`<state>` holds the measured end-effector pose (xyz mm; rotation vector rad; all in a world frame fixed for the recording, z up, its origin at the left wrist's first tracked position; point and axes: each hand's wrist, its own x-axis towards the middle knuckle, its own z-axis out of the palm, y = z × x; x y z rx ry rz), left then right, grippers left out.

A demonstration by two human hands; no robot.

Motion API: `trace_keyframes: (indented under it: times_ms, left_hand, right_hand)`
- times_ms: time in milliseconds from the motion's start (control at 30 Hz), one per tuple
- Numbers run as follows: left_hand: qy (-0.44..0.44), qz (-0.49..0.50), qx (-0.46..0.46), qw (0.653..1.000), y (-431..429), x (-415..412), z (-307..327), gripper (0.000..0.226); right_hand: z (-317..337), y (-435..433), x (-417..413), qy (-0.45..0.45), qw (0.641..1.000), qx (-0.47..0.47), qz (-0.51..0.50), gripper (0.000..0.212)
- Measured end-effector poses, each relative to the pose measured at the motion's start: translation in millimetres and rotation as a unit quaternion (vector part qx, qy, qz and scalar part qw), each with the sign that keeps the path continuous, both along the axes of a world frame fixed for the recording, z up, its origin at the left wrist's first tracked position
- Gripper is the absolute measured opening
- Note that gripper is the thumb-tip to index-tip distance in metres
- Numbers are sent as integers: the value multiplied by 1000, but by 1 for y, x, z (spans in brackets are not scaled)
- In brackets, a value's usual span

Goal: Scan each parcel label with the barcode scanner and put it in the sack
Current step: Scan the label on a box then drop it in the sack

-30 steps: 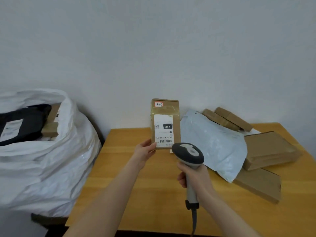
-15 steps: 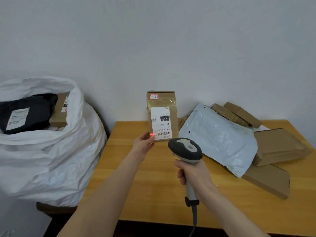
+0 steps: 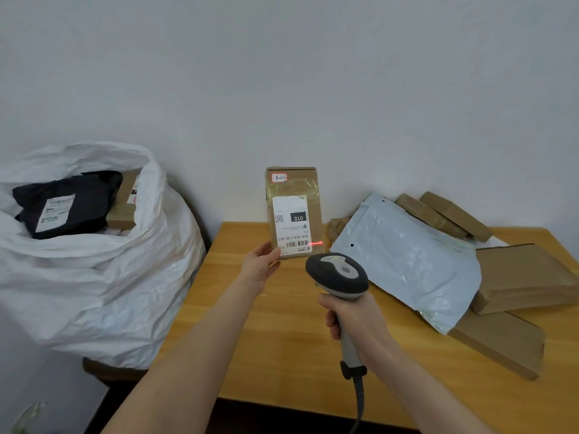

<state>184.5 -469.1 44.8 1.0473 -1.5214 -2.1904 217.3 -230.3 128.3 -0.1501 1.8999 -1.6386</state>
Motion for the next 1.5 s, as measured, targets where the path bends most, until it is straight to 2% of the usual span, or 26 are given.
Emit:
trace_keyframes:
  times_ms: [533, 833, 1000, 1167, 1333, 1433, 1500]
  left_hand:
    - [-1, 31, -15, 999, -11, 21, 6, 58]
    - [25, 72, 13, 997, -32, 51, 13, 52]
    - [97, 155, 9, 983, -92, 104, 62, 34]
    - [136, 294, -17, 946, -187, 157, 109, 16]
    - [59, 377, -47, 923, -316, 190, 127, 26]
    - [1, 348, -39, 937, -396, 194, 129, 36]
    - [-29, 313, -29, 949, -442, 189, 130, 33]
  right_hand:
    - [-1, -13, -3, -12, 999, -7, 44, 19]
    - [15, -52, -14, 14, 994, -83, 69, 7]
    - [45, -132, -15, 31, 984, -143, 104, 5]
    - [67, -233, -3, 22, 977, -163, 136, 10]
    - [77, -356, 8, 30, 973, -177, 143, 10]
    - [78, -439, 12, 20, 975, -176, 135, 11]
    - [77, -485, 14, 4, 978, -168, 127, 12]
